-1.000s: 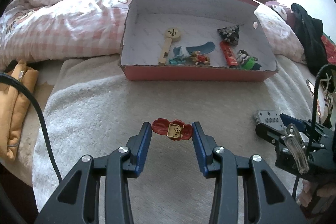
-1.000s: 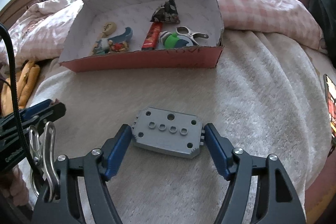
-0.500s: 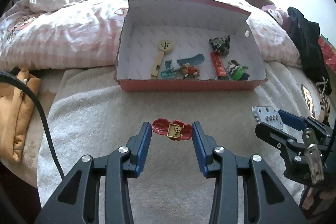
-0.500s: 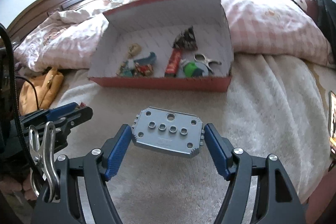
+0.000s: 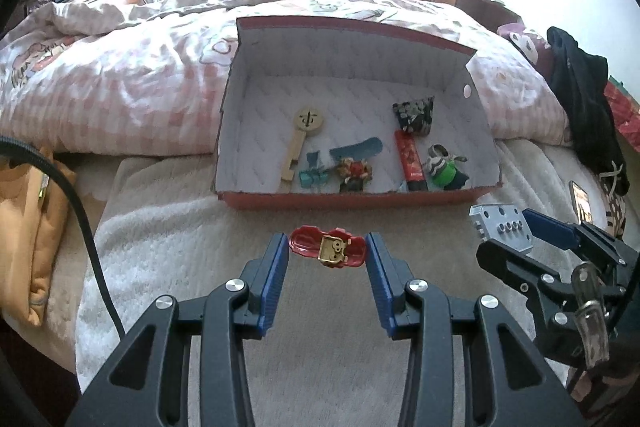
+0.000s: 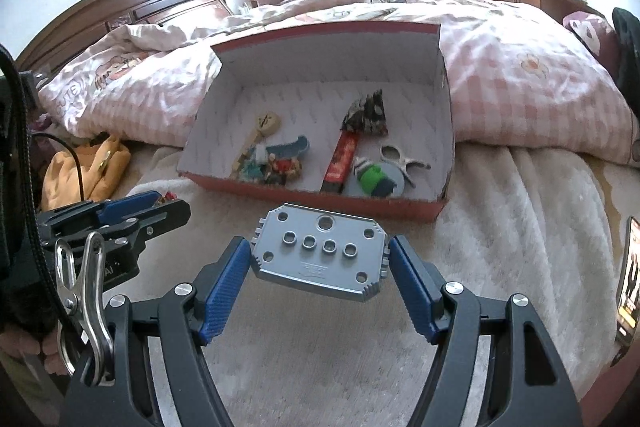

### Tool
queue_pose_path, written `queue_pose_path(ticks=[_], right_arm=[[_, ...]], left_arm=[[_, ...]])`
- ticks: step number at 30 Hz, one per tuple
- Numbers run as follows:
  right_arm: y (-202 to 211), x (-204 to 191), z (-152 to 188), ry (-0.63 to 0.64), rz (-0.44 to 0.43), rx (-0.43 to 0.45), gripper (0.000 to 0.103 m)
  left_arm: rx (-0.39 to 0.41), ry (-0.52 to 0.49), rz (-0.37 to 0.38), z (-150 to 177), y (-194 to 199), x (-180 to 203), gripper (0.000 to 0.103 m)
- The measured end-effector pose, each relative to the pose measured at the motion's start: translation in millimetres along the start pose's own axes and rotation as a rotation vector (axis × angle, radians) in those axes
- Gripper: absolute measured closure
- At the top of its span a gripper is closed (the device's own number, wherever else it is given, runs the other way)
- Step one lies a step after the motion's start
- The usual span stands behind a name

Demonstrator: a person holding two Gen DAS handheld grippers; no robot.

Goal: Organize objects
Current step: 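Carry the red toy and grey plate with both grippers over the shoebox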

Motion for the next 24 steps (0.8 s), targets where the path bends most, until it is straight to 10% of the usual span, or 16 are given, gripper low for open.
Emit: queue_pose_path(ticks=[24], right_arm=[[-28, 15, -67, 0.039, 0.021, 0.048, 0.030]], left_arm=[[0.067, -0.038, -0.017, -70, -28, 5, 0.064]])
Point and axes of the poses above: each gripper's, at about its wrist camera, not at the fingertips, and y roughly against the way its jaws point, x to its right, z to its underside, the point moved 8 cm from there along -y, roughly the way its jaws point, and after that the axes turned 1 degree about y, right-handed, at the moved point
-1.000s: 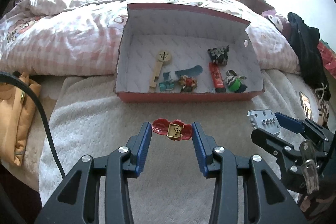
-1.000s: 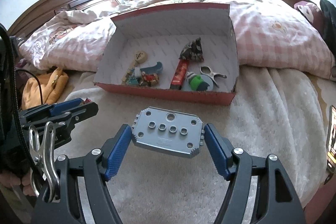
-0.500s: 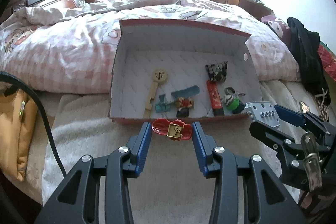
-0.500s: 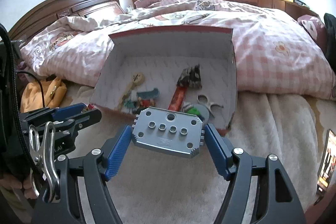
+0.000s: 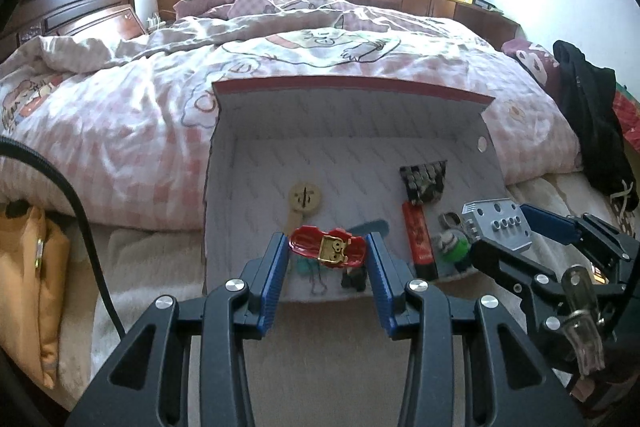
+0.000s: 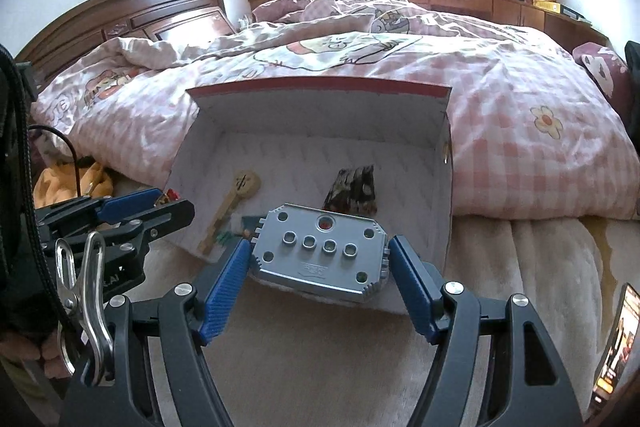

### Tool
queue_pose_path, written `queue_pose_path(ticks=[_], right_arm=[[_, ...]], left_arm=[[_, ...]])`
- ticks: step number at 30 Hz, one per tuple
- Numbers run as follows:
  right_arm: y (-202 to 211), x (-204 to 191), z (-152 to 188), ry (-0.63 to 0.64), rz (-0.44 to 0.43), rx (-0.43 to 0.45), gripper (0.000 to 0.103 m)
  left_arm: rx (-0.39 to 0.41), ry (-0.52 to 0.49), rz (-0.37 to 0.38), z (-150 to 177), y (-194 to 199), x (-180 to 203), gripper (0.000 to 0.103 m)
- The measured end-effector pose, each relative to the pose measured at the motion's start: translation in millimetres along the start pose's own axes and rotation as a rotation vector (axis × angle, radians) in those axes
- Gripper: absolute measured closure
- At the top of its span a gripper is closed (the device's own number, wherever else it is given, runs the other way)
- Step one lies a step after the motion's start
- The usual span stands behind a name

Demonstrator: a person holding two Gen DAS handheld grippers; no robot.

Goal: Organize objects
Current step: 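Carry the red toy and grey plate with both grippers over the shoebox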

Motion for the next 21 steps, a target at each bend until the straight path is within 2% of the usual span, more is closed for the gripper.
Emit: queue_pose_path(ticks=[9, 21], right_arm=[[-20, 4, -25, 0.025, 0.010, 0.013, 0.030], [-62, 15, -43, 0.005, 0.019, -0.009, 0.030]], left_arm=[[0.006, -0.024, -0.011, -20, -28, 3, 0.064], [-0.025, 0.013, -0.016, -32, -68, -8, 0.064]])
Point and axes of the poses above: each gripper's, at about its wrist camera, not at the fingertips, and y roughly against the way its jaws point, x to its right, z to its underside, the point moved 8 cm from there along -y, roughly the way its jaws point, and after that the axes turned 1 degree about y, right-handed, at the moved point
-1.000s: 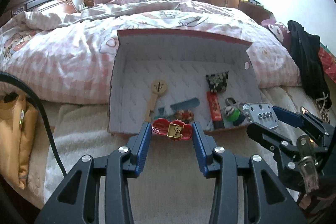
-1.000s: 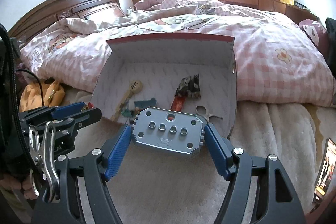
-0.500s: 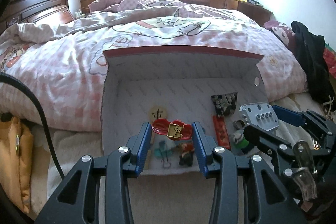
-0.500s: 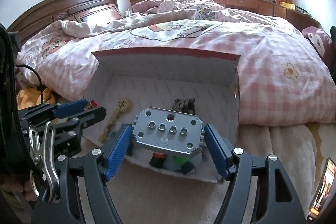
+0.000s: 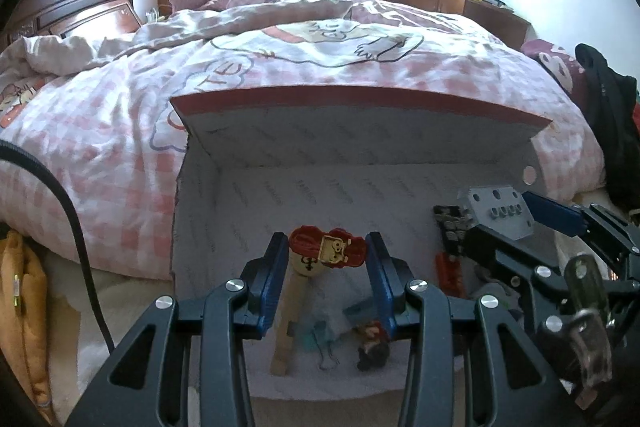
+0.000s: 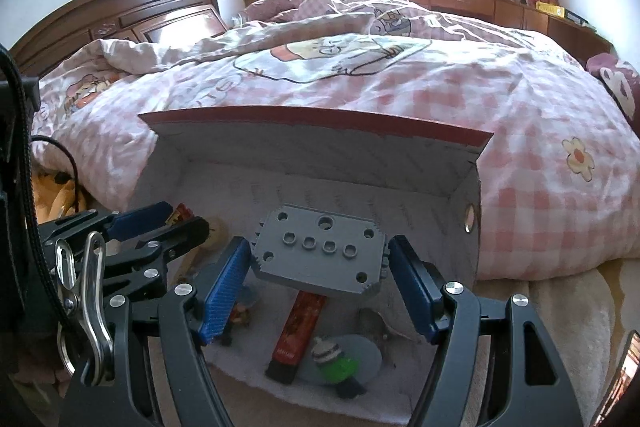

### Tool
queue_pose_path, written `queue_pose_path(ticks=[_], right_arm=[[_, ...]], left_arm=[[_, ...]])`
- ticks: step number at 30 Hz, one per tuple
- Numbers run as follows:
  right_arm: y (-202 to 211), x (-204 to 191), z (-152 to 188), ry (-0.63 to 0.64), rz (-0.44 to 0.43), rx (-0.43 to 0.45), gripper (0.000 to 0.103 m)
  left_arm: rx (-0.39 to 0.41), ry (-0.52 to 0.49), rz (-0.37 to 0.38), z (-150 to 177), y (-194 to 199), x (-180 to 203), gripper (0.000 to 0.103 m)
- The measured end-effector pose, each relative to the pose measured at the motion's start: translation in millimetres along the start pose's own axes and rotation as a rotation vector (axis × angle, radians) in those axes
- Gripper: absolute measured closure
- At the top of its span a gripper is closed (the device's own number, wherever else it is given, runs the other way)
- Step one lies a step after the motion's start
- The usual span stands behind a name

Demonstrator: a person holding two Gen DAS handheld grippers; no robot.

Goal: Organize objects
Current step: 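Carry the red toy and grey plate with both grippers over the shoebox, then open both grippers to drop the toy and plate into the box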

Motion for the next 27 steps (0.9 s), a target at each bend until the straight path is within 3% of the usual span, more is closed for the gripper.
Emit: queue_pose_path(ticks=[27], right_arm=[[-44, 19, -2, 0.024, 0.083, -0.018, 0.030]], left_arm=[[-0.028, 0.017, -0.009, -1, -46, -5, 0.064]])
Point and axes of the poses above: each gripper's, at about its wrist camera, not at the fingertips, and y roughly against the way its jaws point, x to its right, z to its underside, the point moved 8 cm from there along -y, roughly the way its jaws point, and after that the axes turned 1 degree about y, right-handed, at the moved point
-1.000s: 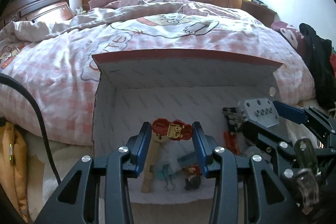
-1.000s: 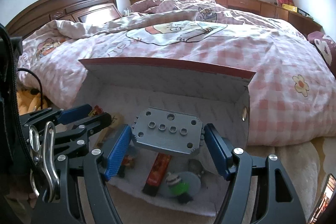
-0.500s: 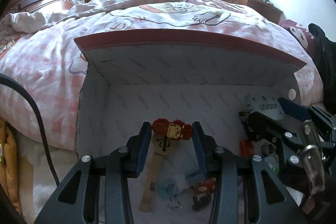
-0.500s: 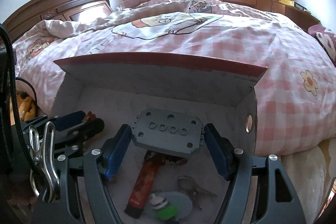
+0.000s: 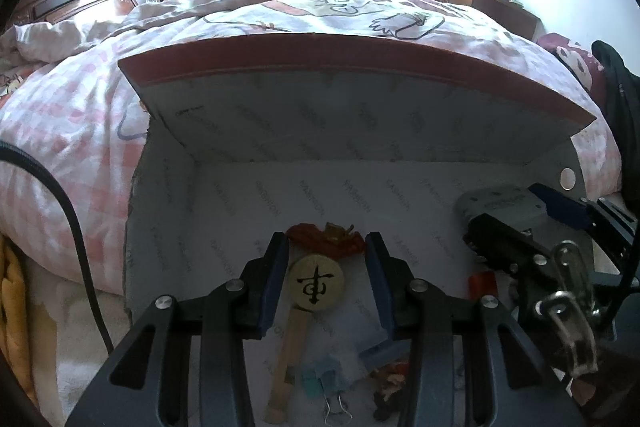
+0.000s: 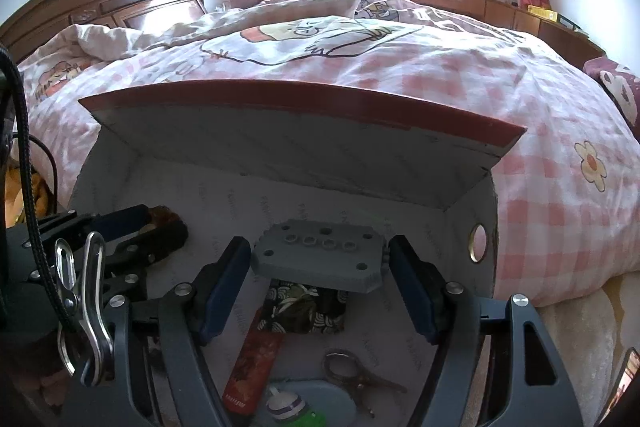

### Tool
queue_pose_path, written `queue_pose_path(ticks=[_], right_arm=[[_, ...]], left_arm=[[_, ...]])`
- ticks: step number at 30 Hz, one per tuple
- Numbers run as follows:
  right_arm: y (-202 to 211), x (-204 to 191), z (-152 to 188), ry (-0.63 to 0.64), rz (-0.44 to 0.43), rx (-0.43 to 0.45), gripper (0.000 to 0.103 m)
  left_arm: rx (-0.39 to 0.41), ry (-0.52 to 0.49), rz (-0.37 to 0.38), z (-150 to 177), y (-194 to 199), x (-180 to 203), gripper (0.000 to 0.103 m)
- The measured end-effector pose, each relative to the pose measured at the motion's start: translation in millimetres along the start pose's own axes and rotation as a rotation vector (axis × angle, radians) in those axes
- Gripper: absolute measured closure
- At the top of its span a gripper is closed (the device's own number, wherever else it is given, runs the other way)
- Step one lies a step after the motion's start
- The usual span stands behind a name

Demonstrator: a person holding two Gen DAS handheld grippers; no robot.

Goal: Organize objects
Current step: 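Open both grippers to drop the toy and plate into the box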

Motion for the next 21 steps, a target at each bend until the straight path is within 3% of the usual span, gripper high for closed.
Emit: queue_pose_path(ticks=[3, 8, 21], right_arm=[[-1, 1, -1, -0.004, 0.009, 0.002, 0.030], [-1, 1, -1, -0.010, 0.013, 0.010, 0.030], [10, 0, -3, -0.019, 0.002, 0.027, 0.020]], left_arm=[[0.002, -0.008, -0.003, 0, 0, 1, 0.061], [-0.003, 0.009, -0.043, 0, -3, -6, 0.040], [-0.020, 0.026, -0.039, 4, 0, -8, 0.038]])
Point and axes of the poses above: each gripper's, at about its wrist camera, not at the fingertips, and y roughly against the way its jaws point, x to its right, z to its underside, the point moved 8 cm from there along -y, roughly the way its jaws point, and after that the axes turned 1 degree about y, right-handed, at the moved point
